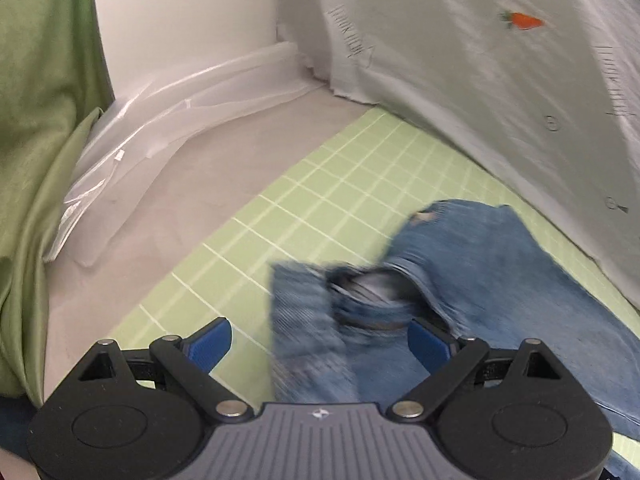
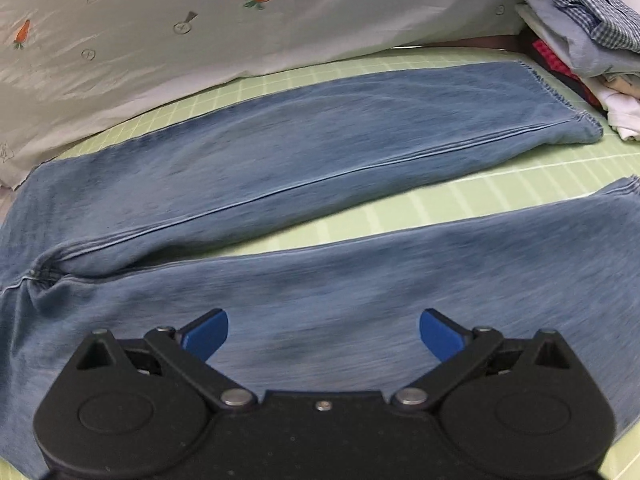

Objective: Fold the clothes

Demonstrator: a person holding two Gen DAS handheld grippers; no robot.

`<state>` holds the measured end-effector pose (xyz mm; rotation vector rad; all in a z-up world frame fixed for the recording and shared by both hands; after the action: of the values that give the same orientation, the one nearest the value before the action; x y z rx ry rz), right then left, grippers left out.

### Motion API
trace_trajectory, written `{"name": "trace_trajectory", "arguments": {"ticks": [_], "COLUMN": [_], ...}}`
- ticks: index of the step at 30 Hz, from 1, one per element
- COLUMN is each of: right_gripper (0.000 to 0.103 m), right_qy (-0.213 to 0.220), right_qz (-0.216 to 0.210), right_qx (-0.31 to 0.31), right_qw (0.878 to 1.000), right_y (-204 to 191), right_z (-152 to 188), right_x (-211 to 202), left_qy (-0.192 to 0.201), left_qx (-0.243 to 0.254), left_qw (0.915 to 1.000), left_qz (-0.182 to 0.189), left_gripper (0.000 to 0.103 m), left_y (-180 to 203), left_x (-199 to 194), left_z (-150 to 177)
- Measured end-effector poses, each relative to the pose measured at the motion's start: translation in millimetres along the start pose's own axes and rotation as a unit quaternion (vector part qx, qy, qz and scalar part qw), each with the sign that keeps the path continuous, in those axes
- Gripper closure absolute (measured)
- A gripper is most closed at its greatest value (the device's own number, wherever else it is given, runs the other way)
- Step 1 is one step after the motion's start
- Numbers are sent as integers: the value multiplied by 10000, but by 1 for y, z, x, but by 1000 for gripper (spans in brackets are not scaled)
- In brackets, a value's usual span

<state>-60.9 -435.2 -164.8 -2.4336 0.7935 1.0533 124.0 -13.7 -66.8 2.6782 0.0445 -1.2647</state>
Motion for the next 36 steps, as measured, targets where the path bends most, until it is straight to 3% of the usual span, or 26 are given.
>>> {"name": "trace_trajectory", "arguments": {"ticks": [2, 5, 7, 11, 12, 18, 21, 23, 25, 26, 30, 33, 36], "right_gripper": [0, 0, 0, 0, 0, 0, 0, 0, 0, 0, 0, 0, 0], "right_qy": [-40, -200, -327, -368, -358, -422, -469, -500, -532, -547, -542, -534, -532], "right_qz": [75, 69, 75, 279, 334, 420, 435, 445, 455, 460, 462, 466, 485], "right_qx": [-55, -212, -389, -482, -472, -394, -353, -325, -298, -284, -304, -259, -215], "right_qw": [9999, 9996, 9987, 9978, 9977, 9974, 9973, 9972, 9971, 9970, 9970, 9971, 9972], "right_y": [-14, -31, -41, -47, -46, -44, -43, -42, -41, -41, -41, -41, -43], "right_z": [4, 12, 19, 24, 24, 26, 28, 29, 29, 30, 27, 27, 27], "right_x": [-1, -2, -5, -9, -9, -6, -3, -1, 0, 1, 4, 4, 4], "left_qy": [-106, -193, -136, 61, 222, -69, -144, -194, -243, -268, -395, -720, -1042], "left_qx": [-1, -152, -261, -420, -361, -551, -434, -356, -277, -238, -128, -423, -620], "left_qw": [9999, 9993, 9986, 9964, 9967, 9981, 9985, 9987, 9987, 9987, 9980, 9922, 9873], "left_qz": [59, 296, 449, 728, 692, 251, 293, 321, 349, 363, 475, 923, 1029], "left_gripper": [16, 43, 87, 89, 89, 86, 79, 68, 39, 36, 35, 30, 30], "left_y": [-16, -29, -33, -41, -43, -77, -73, -70, -67, -65, -58, -39, -30], "left_x": [17, 30, 28, 20, 8, 2, 12, 18, 25, 28, 43, 66, 90], "left_z": [-9, -12, -14, -20, -20, 5, 0, -3, -6, -8, -14, -14, -5]}}
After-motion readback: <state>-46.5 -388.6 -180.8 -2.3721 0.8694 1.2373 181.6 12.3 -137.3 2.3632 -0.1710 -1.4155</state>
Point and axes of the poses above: each gripper's, at about its wrist camera, not at the fingertips, and x roughly the way its jaws point, y to its right, z to its underside, the point moved 7 cm from there along x, roughly the way its jaws point, and after that the axes turned 5 degrees about y, right-handed, at the moved point
